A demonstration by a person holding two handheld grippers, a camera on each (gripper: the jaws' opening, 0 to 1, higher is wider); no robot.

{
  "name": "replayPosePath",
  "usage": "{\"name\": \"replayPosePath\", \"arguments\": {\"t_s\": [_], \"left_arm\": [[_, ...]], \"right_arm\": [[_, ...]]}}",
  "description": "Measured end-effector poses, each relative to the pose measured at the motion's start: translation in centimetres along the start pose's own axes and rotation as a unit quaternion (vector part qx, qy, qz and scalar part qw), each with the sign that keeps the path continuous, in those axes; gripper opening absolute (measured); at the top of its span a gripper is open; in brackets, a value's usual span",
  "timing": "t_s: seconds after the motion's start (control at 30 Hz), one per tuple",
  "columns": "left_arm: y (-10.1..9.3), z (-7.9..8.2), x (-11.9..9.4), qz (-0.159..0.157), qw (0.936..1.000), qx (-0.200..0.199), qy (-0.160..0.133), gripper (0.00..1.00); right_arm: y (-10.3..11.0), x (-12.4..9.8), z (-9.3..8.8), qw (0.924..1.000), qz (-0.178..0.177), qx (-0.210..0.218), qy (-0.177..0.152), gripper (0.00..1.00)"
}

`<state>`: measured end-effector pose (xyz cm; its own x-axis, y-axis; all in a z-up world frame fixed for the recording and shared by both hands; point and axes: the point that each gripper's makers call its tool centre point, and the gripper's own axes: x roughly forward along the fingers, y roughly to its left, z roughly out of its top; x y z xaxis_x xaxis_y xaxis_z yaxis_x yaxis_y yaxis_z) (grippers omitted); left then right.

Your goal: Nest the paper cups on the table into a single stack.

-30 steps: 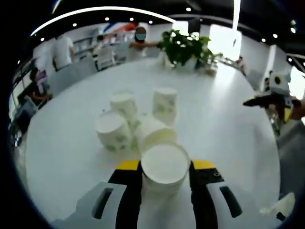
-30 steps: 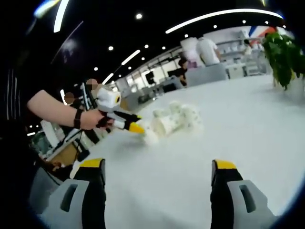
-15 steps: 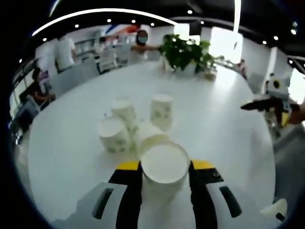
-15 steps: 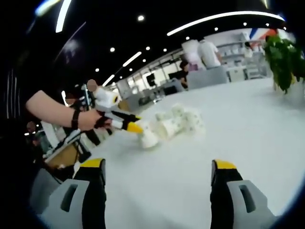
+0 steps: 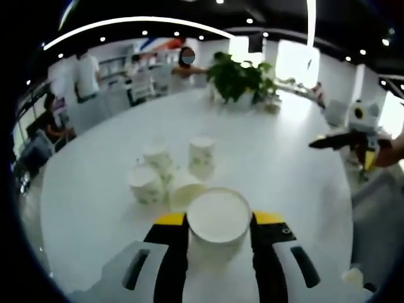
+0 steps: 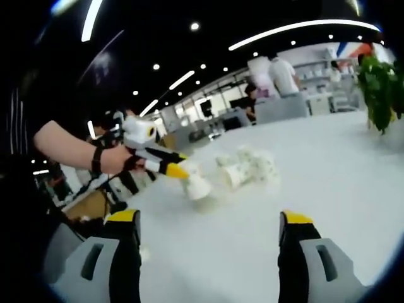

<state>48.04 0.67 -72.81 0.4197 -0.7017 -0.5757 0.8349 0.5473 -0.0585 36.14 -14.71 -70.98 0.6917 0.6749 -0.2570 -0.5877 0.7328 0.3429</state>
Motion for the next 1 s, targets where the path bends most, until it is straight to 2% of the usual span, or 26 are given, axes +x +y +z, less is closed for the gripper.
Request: {"name": "replayPosePath", "arguments": {"t_s": [0.3,0.53,0.73,1.0], "left_arm": [[-2.7,0.3,-2.0,-0.008,0.9998,-0.007,-0.014,0.36],[-4.4,0.6,-3.1,-0.016,0.9996,-0.005,-0.021,0.36],[-5.0,1.9,-4.3,-0.009,0.999,-0.004,-0.043,0.36],[-5.8,3.6,-5.7,-0.013,0.9983,0.002,-0.058,0.36]], "right_arm": [[1.9,0.4,0.5,0.9998,0.013,-0.009,-0.008,0.87],[3.4,0.4,0.2,0.9997,0.022,-0.011,-0.009,0.87],[4.6,0.4,0.1,0.9995,0.029,-0.006,-0.013,0.87],[6.0,0.9,-0.2,0.9985,0.051,0.007,-0.017,0.85]]}}
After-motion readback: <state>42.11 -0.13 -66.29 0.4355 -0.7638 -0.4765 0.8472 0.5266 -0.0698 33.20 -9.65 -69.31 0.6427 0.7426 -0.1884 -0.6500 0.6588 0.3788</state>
